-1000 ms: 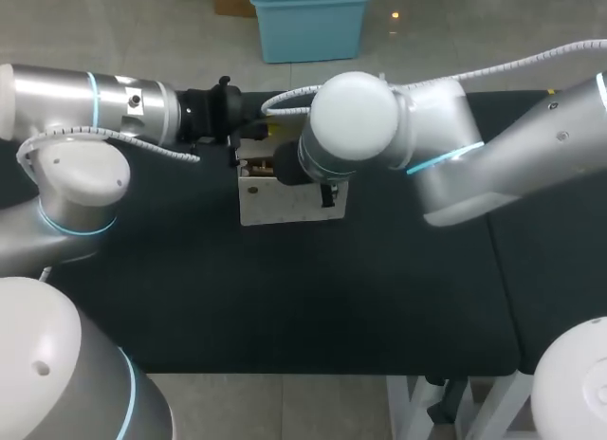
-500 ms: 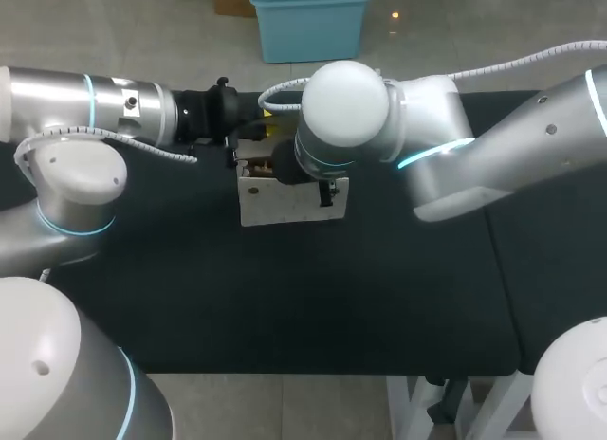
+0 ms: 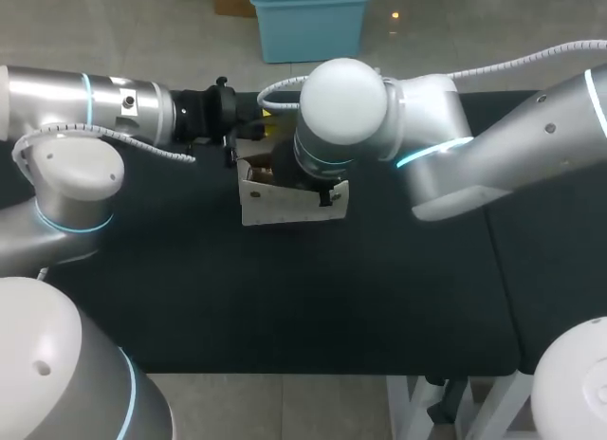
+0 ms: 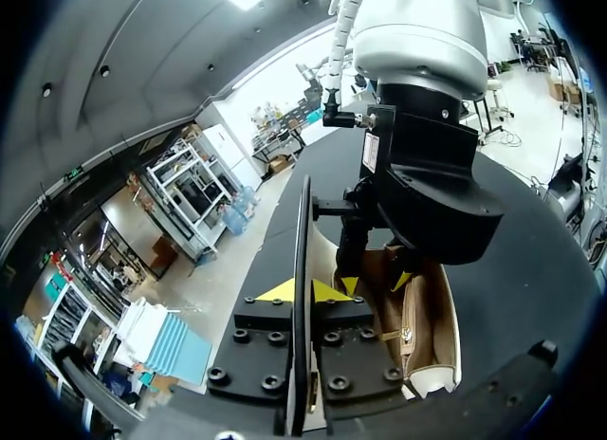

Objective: Pick up the bag, open it, inspect its contents, close it, and place it on the opposite side

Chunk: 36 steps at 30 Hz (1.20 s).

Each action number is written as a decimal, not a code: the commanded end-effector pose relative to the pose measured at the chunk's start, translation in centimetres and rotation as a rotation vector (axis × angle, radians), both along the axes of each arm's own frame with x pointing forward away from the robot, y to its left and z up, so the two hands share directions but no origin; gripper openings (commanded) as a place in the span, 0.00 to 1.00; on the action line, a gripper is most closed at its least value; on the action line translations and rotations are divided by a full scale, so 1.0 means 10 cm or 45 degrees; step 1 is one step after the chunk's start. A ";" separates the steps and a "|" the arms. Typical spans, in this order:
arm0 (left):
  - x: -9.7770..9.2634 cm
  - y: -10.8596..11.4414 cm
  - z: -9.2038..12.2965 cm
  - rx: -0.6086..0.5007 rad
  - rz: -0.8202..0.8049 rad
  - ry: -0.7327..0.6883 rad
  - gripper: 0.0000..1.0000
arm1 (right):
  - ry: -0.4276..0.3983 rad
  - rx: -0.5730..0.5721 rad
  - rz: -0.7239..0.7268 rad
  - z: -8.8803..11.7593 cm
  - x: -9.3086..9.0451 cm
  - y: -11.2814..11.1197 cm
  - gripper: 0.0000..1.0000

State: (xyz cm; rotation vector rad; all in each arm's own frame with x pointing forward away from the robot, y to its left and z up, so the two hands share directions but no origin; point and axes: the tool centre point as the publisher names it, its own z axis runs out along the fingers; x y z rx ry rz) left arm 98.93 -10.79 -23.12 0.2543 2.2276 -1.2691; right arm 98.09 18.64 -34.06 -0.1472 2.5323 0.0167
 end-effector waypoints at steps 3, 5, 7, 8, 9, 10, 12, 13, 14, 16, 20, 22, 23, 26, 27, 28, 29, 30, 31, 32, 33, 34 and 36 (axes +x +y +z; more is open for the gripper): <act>0.01 0.01 -0.03 -0.008 -0.007 -0.002 0.00 | -0.003 -0.007 -0.005 -0.08 0.01 -0.04 1.00; 0.01 0.01 -0.03 -0.008 -0.008 -0.002 0.00 | -0.004 -0.007 -0.005 -0.08 0.01 -0.04 1.00; 0.01 0.01 -0.03 -0.009 -0.008 -0.003 0.00 | -0.006 -0.008 -0.005 -0.08 0.01 -0.04 1.00; 0.01 0.01 -0.03 -0.009 -0.008 -0.003 0.00 | -0.007 -0.008 -0.005 -0.08 0.01 -0.04 1.00; 0.01 0.01 -0.03 -0.009 -0.008 -0.003 0.00 | -0.008 -0.008 -0.006 -0.08 0.02 -0.04 1.00; 0.01 0.02 -0.03 -0.009 -0.007 -0.003 0.00 | -0.009 -0.008 -0.005 -0.08 0.02 -0.04 1.00; 0.01 0.02 -0.03 -0.009 -0.006 -0.002 0.00 | -0.010 -0.008 -0.003 -0.08 0.02 -0.03 1.00; 0.01 0.02 -0.03 -0.008 -0.006 -0.002 0.00 | -0.010 -0.008 -0.003 -0.08 0.02 -0.03 1.00; 0.01 0.02 -0.03 -0.008 -0.006 -0.002 0.00 | -0.011 -0.007 -0.002 -0.08 0.03 -0.03 1.00; 0.01 0.02 -0.03 -0.008 -0.006 -0.002 0.00 | -0.013 -0.006 -0.001 -0.07 0.03 -0.02 1.00; 0.01 0.02 -0.04 -0.009 -0.008 0.000 0.00 | -0.021 -0.003 -0.001 -0.06 0.03 -0.01 1.00; 0.01 0.01 -0.04 -0.009 -0.009 0.002 0.00 | -0.032 0.001 -0.003 -0.05 0.03 -0.01 1.00; 0.01 0.01 -0.04 -0.009 -0.010 0.002 0.00 | -0.037 0.005 -0.005 -0.04 0.04 -0.01 1.00; 0.00 0.01 -0.05 -0.009 -0.011 0.003 0.00 | -0.070 0.019 -0.021 0.00 0.05 -0.01 0.31; 0.00 0.01 -0.05 -0.010 -0.011 0.003 0.00 | -0.078 0.024 -0.018 0.02 0.06 0.00 0.00; 0.00 0.01 -0.05 -0.010 -0.011 0.004 0.00 | -0.086 0.031 -0.020 0.03 0.06 0.00 0.00; 0.00 0.01 -0.05 -0.010 -0.011 0.004 0.00 | -0.090 0.032 -0.022 0.04 0.06 0.01 0.00; 0.00 0.01 -0.05 -0.010 -0.011 0.005 0.00 | -0.095 0.035 -0.023 0.06 0.07 0.01 0.00; 0.00 0.01 -0.05 -0.009 -0.010 0.005 0.00 | -0.097 0.036 -0.023 0.07 0.07 0.02 0.00; 0.00 0.01 -0.05 -0.009 -0.010 0.005 0.00 | -0.100 0.037 -0.022 0.07 0.07 0.02 0.00; 0.00 0.01 -0.05 -0.009 -0.010 0.006 0.00 | -0.104 0.039 -0.019 0.08 0.06 0.03 0.00; 0.00 0.01 -0.05 -0.008 -0.011 0.006 0.00 | -0.111 0.041 -0.017 0.09 0.07 0.03 0.00; -0.01 0.01 -0.05 -0.007 -0.011 0.006 0.00 | -0.125 0.047 -0.016 0.12 0.07 0.03 0.00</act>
